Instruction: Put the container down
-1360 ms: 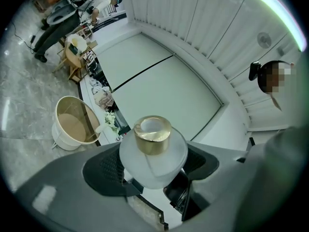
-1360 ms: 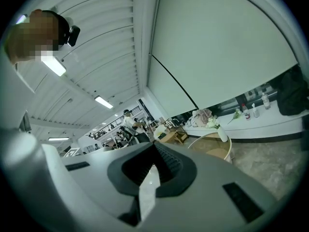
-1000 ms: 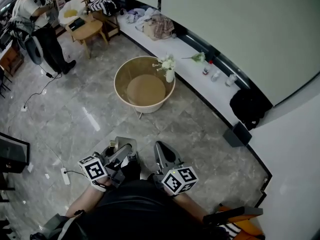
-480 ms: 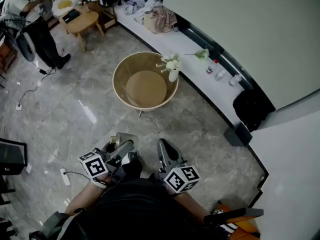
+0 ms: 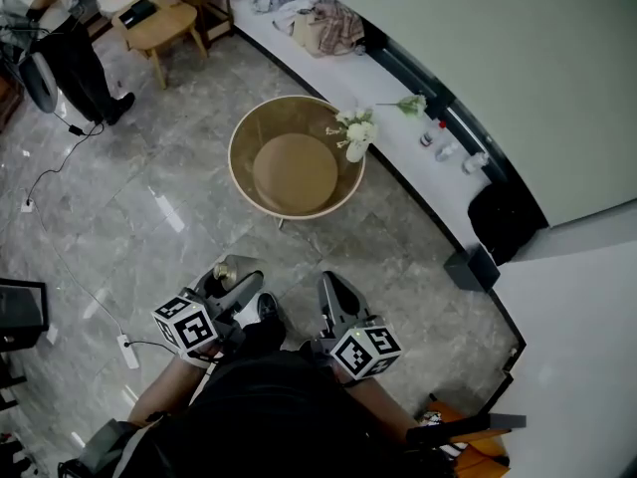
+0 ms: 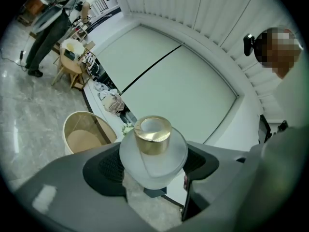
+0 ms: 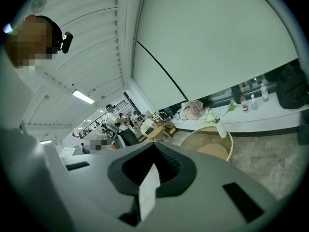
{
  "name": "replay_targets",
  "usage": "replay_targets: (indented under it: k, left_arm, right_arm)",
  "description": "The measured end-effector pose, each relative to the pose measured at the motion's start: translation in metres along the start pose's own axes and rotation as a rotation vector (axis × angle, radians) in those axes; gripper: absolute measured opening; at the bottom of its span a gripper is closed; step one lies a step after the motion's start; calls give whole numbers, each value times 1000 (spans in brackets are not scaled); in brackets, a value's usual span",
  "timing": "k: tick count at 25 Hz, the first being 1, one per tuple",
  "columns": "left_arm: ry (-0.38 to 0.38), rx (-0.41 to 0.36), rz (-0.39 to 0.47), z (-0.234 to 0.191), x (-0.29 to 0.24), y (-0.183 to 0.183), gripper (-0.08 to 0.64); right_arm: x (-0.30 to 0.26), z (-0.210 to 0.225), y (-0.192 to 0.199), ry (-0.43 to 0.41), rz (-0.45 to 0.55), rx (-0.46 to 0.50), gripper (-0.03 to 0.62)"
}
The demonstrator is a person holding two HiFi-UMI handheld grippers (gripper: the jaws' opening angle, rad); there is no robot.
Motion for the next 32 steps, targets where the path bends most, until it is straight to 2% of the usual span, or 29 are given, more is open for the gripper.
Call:
replay_targets:
  k: [5,15,21,27,32]
  left_arm:
    - [15,-72,-11,-21,4,-23,342]
    - [45,-32,10,-47,11,-51,342]
    - [42,-35,54,-54,11,-65,342]
    - [20,-53,99,-56,16,-80,342]
    - [-16,-70,97,-66,7,-91,342]
  right_arm:
    - [-22,-18,-9,30,18,35,6]
    - [-51,-38,-13,52,21,46,6]
    - [-70,-41,-16,28,3,41,6]
    - [-96,-48,-24,-31,-9,55,6]
    - [-120,-36,-23,-53,-29,21,7]
Point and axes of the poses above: the fingertips, and each gripper's own axes: x backward along the fingers, z to its right, y out of its underside, the point moved 9 cm from there along x, backward along the fingers, and after that the axes turned 2 degrees about x, right-handed, at the moved point
